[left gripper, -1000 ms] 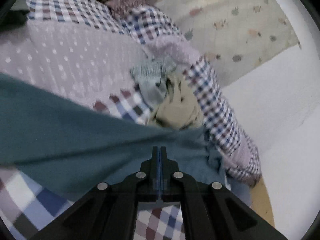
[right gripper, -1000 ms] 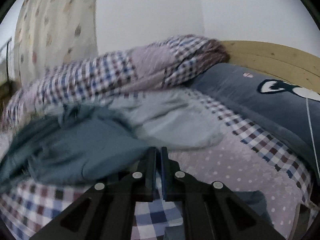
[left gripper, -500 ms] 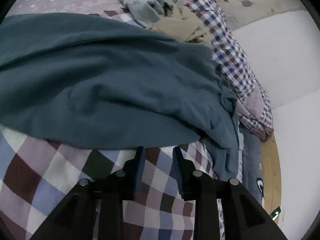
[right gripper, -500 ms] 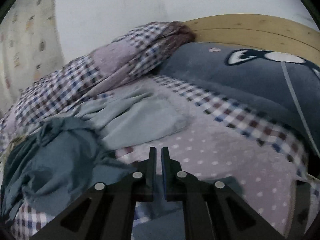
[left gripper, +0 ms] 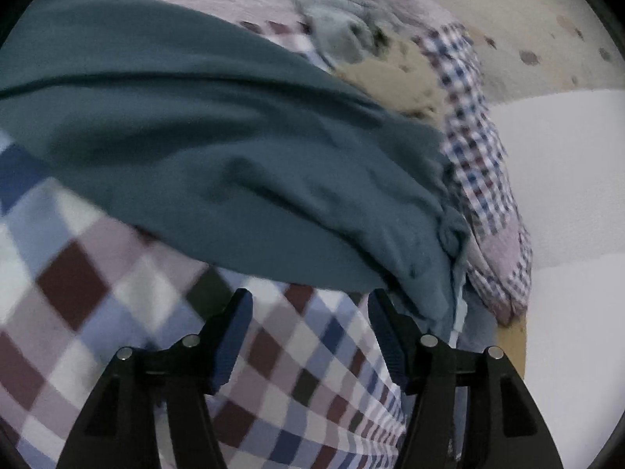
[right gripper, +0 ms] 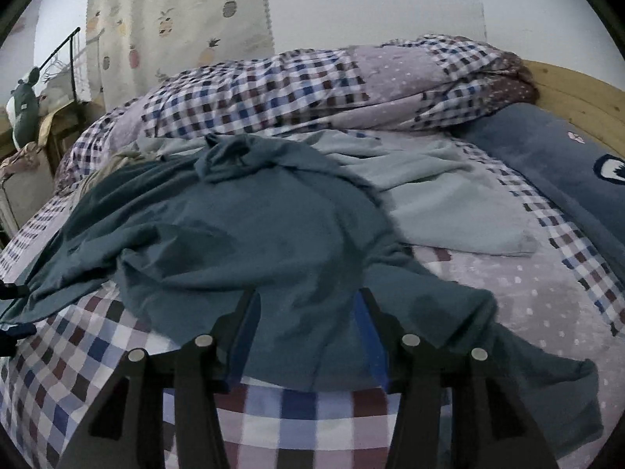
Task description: Fold clothes
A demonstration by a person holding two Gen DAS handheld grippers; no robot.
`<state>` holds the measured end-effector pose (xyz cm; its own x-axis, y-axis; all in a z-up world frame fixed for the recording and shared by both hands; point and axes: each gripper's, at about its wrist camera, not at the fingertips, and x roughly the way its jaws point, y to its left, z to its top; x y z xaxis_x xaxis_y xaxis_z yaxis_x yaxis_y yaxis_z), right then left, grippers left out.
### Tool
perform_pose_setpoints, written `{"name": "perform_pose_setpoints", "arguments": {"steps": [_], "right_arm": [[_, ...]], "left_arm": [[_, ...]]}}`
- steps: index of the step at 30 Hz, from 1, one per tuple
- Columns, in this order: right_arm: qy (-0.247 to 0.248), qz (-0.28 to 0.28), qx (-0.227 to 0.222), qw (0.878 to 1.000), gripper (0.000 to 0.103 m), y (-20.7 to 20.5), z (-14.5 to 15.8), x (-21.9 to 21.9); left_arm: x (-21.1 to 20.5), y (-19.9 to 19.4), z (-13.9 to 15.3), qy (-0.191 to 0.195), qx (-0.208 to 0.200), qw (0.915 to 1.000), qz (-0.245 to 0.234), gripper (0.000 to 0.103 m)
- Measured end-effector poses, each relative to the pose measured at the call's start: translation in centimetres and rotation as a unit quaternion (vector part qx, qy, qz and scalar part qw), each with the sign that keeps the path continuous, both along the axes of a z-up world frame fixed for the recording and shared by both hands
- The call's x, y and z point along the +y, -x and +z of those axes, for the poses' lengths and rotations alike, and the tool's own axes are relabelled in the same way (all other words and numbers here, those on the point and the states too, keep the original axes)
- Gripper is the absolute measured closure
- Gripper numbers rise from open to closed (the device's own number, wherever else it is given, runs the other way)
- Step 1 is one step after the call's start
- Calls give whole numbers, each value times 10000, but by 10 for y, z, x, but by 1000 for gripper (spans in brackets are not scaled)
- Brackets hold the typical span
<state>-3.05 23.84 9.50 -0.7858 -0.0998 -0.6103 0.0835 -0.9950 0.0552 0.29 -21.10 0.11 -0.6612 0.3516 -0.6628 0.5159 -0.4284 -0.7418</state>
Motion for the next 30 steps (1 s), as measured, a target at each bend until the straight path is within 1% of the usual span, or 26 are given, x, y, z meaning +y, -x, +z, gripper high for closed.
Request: {"name": "perform_pose_setpoints", "arguments": {"steps": [3,5,6,7,8,9,10,11,12,13,14,15,16,19,21,23,24,25,26,27,29,30], "right_arm": [[85,148,-29,9999,50,1,-2,-11],[67,363,-44,9993,50,1,-3,-22],[58,472,-52,9989,50,1,-3,-27],[-61,593,-65,9982,50,0,-4,-34],[-184,715,-78,9972,50,0,-5,-42],[-318,856,-86,9958,50,-2,-7,-50],[-452,997,-93,9939,50,-3,-9,-59],[-555,1087,-111,9925,50,-4,-12,-65],[-656,1174,-129,9908,50,-4,-16,-71],[-757,1262,-147,9890,50,-5,-19,-78],[-858,1349,-166,9870,50,-5,-23,-84],[-950,1417,-195,9851,50,-5,-26,-89],[-1007,1482,-232,9835,50,-4,-30,-93],[-1109,1555,-407,9807,50,3,-41,-98],[-1108,1563,-568,9798,51,9,-49,-98],[-1008,1579,-669,9800,51,13,-53,-96],[-934,1541,-689,9812,53,15,-53,-93],[-858,1502,-708,9824,76,17,-53,-89],[-883,1358,-689,9844,95,17,-52,-87],[-942,1152,-656,9867,101,18,-51,-83],[-965,1054,-534,9883,101,15,-46,-80],[-1049,979,-363,9890,101,10,-40,-81]], "left_arm": [[-9,1,-3,4,-15,10000,88,38],[-16,2,-3,60,103,9996,240,38],[-20,5,-2,196,284,9991,250,38],[-24,8,-1,328,451,9981,256,38],[-28,8,-2,428,517,9975,240,38],[-31,9,-2,529,583,9966,224,41],[-35,10,-4,616,639,9958,214,48],[-36,8,-5,607,620,9959,238,53],[-38,6,-7,598,598,9961,262,62],[-39,5,-10,580,557,9964,286,73],[-40,5,-12,522,539,9967,306,79],[-40,5,-15,465,522,9970,326,91],[-41,5,-18,409,514,9972,345,96],[-46,0,-20,269,669,9967,386,101],[-45,-4,-13,287,825,9954,388,102],[-45,-6,-5,328,1018,9935,385,102],[-45,-7,-1,349,1115,9924,386,102],[-47,-9,5,375,1218,9910,406,102],[-48,-11,10,400,1321,9895,426,102],[-50,-13,16,429,1421,9879,451,102],[-56,-19,26,508,1573,9844,598,102],[-62,-23,29,520,1605,9829,735,103]]}}
